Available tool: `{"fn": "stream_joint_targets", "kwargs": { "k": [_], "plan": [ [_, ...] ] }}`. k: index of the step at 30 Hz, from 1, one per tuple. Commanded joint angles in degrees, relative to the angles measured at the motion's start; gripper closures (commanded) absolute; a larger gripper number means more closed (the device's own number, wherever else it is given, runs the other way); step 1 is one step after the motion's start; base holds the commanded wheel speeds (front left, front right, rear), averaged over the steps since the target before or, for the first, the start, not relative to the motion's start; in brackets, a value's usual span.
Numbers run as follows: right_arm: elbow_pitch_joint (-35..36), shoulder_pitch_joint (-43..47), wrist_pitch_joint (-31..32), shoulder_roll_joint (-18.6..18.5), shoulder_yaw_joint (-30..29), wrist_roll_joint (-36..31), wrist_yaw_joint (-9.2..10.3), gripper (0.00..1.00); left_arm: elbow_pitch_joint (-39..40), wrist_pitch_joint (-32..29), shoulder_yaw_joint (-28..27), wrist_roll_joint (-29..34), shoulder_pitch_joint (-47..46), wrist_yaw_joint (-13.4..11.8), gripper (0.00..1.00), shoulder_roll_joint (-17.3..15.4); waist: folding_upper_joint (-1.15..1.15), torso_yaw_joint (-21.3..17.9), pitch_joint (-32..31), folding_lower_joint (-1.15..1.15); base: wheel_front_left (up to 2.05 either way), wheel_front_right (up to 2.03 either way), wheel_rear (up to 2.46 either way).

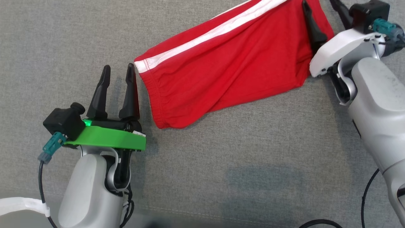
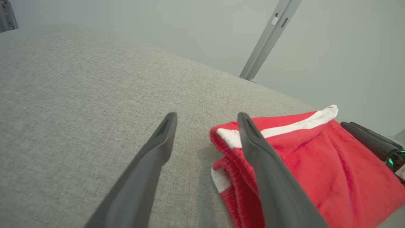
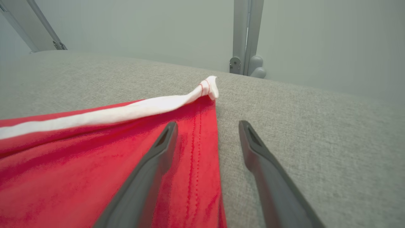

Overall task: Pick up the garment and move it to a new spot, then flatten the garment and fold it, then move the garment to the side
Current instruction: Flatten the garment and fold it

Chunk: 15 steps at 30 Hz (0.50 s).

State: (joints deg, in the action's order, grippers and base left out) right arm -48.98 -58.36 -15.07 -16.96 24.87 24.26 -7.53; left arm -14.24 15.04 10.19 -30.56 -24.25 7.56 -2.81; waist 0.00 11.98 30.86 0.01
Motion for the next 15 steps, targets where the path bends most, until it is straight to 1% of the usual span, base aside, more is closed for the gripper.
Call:
{"fn": "stream_joint_targets", "kwargs": {
  "k": [1,8,14,15],
  "plan": [
    [0.4,2.5,-0.1,0.2,0.5,1.3,0.11,0.0,0.4,0.1,-0.5,1.2,1.1,-0.2,0.0,-0.2,0.0,-0.7,-1.5,-0.01,0.0,0.0,0.0],
    [0.3,7.3,-0.1,0.1,1.8,4.7,0.11,0.0,0.6,0.1,-1.5,2.8,3.9,-0.2,0.0,-0.2,0.0,-1.0,-3.8,-0.01,0.0,0.0,0.0],
    [-4.8,8.3,0.2,1.3,4.4,6.9,0.11,0.0,0.2,0.1,-1.3,3.7,4.8,-0.2,0.0,-0.2,0.0,-0.6,-4.7,-0.01,0.0,0.0,0.0],
    [-5.7,8.2,0.4,1.5,5.0,7.3,0.09,0.03,0.3,0.1,-1.3,3.7,4.9,-0.2,0.0,-0.2,0.0,-0.5,-4.8,-0.01,0.0,0.0,0.0]
  ]
}}
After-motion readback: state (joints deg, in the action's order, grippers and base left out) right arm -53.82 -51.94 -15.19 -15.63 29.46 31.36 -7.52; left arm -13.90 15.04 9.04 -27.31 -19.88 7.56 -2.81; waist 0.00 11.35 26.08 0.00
